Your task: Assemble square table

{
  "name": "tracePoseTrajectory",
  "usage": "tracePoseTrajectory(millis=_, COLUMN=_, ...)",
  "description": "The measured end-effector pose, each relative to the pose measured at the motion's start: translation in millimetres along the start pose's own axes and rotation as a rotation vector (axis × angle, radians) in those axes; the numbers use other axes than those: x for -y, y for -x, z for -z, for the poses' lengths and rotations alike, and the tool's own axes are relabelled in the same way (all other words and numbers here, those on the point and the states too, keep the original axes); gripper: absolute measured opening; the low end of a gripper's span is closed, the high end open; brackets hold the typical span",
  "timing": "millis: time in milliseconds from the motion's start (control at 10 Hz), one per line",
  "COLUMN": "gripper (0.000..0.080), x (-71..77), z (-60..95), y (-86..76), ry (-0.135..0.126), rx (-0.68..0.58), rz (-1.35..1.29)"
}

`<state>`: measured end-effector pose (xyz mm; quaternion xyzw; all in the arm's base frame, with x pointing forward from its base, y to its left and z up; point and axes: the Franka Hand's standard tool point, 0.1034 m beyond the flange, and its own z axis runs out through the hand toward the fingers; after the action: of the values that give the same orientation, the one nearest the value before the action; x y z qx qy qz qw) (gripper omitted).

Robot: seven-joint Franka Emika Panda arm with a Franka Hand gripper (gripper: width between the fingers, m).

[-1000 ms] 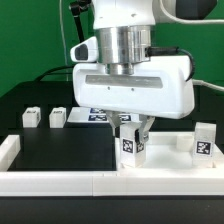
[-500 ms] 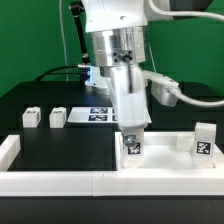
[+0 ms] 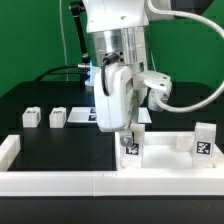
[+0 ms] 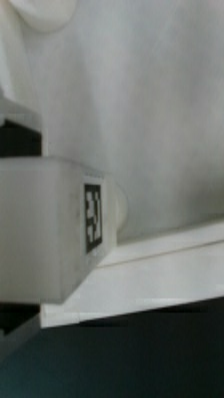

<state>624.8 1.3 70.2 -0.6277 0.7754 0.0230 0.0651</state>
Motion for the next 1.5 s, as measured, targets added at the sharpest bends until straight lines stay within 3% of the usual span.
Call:
tracePoseTrajectory(millis=100, gripper=0.0451, x=-0.4, z=-1.1, y=1.7, ry=-0.004, rx=-0.003, rz=0.067)
tracePoseTrajectory(millis=200, gripper=0.0451, x=-2.6, z=-3.1, y=7.2, ry=-0.004, rx=-0.009, rz=0.217)
tracePoseTrajectory(millis=300, gripper=0.0574, x=-4.6, z=-1.4, y=15.2, ry=0.009, rx=-0.031, rz=0.350)
tracePoseTrajectory(millis=400, gripper=0.0634, x=-5.1, z=0.2, y=19.9, ry=0.008, rx=-0.035, rz=0.410)
tracePoseTrajectory(millis=700, gripper=0.0645, x=-5.1, z=-1.5, y=16.4, ry=0.013, rx=-0.036, rz=0.605)
tracePoseTrajectory(millis=1000, gripper=0.0649, x=0.2, z=-3.7, y=6.9, ry=0.027, rx=-0.079, rz=1.207)
tracePoseTrajectory(millis=1100, gripper=0.0649, x=0.1, z=-3.9, y=7.6, ry=0.027, rx=-0.081, rz=1.268)
tracePoseTrajectory(millis=1200, gripper=0.0649, x=1.4, z=-4.5, y=7.6, ry=0.007, rx=-0.102, rz=1.273)
tracePoseTrajectory(millis=1300, gripper=0.0649, x=0.5, z=-5.4, y=6.5, ry=0.010, rx=-0.101, rz=1.280)
tracePoseTrajectory(millis=1400, gripper=0.0527, x=0.6, z=-5.5, y=6.2, ry=0.009, rx=-0.101, rz=1.264)
tracePoseTrajectory(millis=1500, gripper=0.0527, x=0.5, z=-5.8, y=6.1, ry=0.009, rx=-0.100, rz=1.258)
